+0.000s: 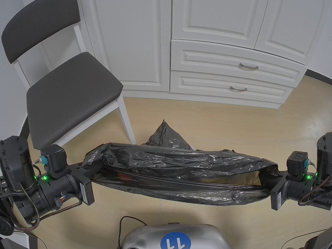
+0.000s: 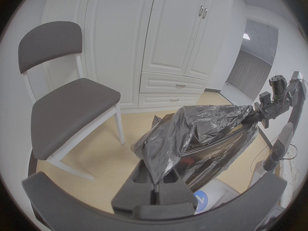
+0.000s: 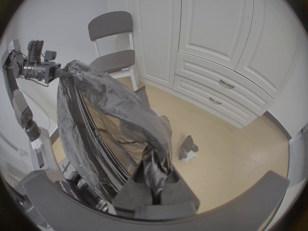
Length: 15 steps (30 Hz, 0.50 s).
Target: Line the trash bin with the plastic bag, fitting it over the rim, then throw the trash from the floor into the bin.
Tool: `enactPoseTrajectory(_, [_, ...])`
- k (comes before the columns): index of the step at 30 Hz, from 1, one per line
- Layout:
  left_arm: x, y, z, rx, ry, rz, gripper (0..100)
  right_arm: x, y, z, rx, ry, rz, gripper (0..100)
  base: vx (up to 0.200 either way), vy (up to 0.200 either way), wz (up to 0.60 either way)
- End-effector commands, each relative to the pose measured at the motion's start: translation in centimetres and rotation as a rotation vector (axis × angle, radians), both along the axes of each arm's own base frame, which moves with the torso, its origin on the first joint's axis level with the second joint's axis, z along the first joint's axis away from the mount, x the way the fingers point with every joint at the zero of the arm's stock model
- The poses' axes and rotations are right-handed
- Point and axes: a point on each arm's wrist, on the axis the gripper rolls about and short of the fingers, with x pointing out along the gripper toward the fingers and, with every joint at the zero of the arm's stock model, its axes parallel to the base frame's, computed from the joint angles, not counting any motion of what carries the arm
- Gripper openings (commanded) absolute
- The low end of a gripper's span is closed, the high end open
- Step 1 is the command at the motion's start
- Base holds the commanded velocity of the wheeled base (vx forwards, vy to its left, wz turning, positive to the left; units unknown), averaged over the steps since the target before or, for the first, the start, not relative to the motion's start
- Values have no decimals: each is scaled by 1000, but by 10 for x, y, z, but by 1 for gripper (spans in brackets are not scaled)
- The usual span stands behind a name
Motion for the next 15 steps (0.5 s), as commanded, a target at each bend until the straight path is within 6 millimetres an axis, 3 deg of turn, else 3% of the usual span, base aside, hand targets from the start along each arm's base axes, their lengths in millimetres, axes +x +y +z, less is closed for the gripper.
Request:
enactPoseTrajectory(1, [0, 2, 0, 5, 2, 13, 0, 0, -2, -2, -37, -15, -53, 0, 0, 0, 0])
enactPoseTrajectory(15, [1, 6, -6, 71, -14, 9, 0, 3, -7, -7, -111, -32, -85, 0, 0, 0, 0])
